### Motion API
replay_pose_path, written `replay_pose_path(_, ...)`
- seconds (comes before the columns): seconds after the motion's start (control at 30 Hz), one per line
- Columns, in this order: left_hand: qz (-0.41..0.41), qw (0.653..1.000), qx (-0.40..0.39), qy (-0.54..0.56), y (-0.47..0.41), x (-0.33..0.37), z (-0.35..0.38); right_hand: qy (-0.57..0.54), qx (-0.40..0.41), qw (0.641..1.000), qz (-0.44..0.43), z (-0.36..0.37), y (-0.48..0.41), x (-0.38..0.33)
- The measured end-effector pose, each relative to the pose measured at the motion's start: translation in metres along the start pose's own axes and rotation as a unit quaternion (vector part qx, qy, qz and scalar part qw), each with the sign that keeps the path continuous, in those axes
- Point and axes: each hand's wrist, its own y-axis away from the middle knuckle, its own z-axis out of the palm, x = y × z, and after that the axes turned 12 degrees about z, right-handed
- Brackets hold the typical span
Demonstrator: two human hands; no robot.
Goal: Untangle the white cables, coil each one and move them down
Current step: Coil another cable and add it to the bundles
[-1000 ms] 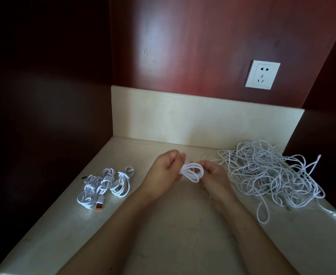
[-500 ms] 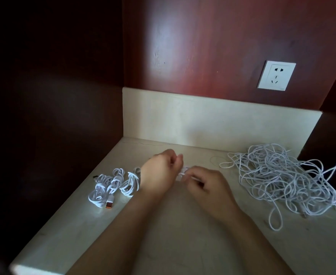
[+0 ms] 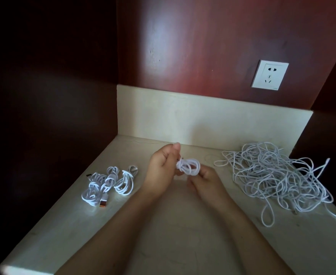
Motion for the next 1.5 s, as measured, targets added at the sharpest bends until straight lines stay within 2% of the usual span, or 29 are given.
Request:
replay_pose_path(0.1,-0.006,0.993,0.087,-0.082,-0.008,-0.01,-0.01,0.155,-0.053,0.986,-0.034,0.012,0.003,0.009)
replay_pose_path(0.2,0.033,0.96,0.06,-0.272,-0.009,-0.012,-0.023,0.252,-0.079,0.96,-0.093,0.019,0.01,0.008)
replay_pose_path(0.3,0.035,0.907,-0.021,-0.419,-0.009,-0.012,-0.026,0.291,0.008,0.942,-0.167,0.013,0.014,-0.001)
replay_pose_path(0.37,0.039,0.887,-0.073,-0.455,-0.008,-0.01,-0.022,0.289,0.083,0.938,-0.169,0.003,0.013,-0.005)
replay_pose_path(0.43,0.06,0.891,-0.113,-0.436,-0.006,-0.006,-0.016,0.225,0.133,0.957,-0.126,-0.008,0.011,-0.006)
replay_pose_path(0.5,0.073,0.919,-0.132,-0.365,-0.003,-0.004,-0.011,0.145,0.154,0.973,-0.089,-0.019,0.004,-0.004)
replay_pose_path(0.57,0.075,0.955,-0.129,-0.257,0.001,-0.001,-0.007,0.064,0.132,0.987,-0.064,-0.023,-0.001,-0.003)
replay_pose_path(0.7,0.064,0.993,-0.059,-0.074,0.005,0.006,0.0,-0.081,0.049,0.996,0.004,-0.012,-0.003,-0.002)
replay_pose_path(0.87,-0.006,0.993,0.097,0.064,-0.002,0.006,0.007,-0.063,0.024,0.998,-0.018,0.007,-0.004,0.005)
replay_pose_path(0.97,-0.021,0.987,0.156,0.025,-0.005,0.001,0.001,-0.034,-0.001,0.999,-0.027,0.018,0.0,0.005)
replay_pose_path(1.07,-0.003,0.987,0.155,-0.05,-0.004,-0.006,-0.004,-0.029,0.001,0.999,-0.021,0.024,0.004,0.0)
replay_pose_path(1.37,0.087,0.988,-0.047,-0.115,0.006,-0.007,0.005,-0.091,0.087,0.989,0.076,0.004,0.0,-0.011)
replay_pose_path(1.5,0.125,0.97,-0.075,-0.194,0.005,-0.015,0.004,-0.128,0.074,0.984,0.096,-0.006,-0.001,-0.011)
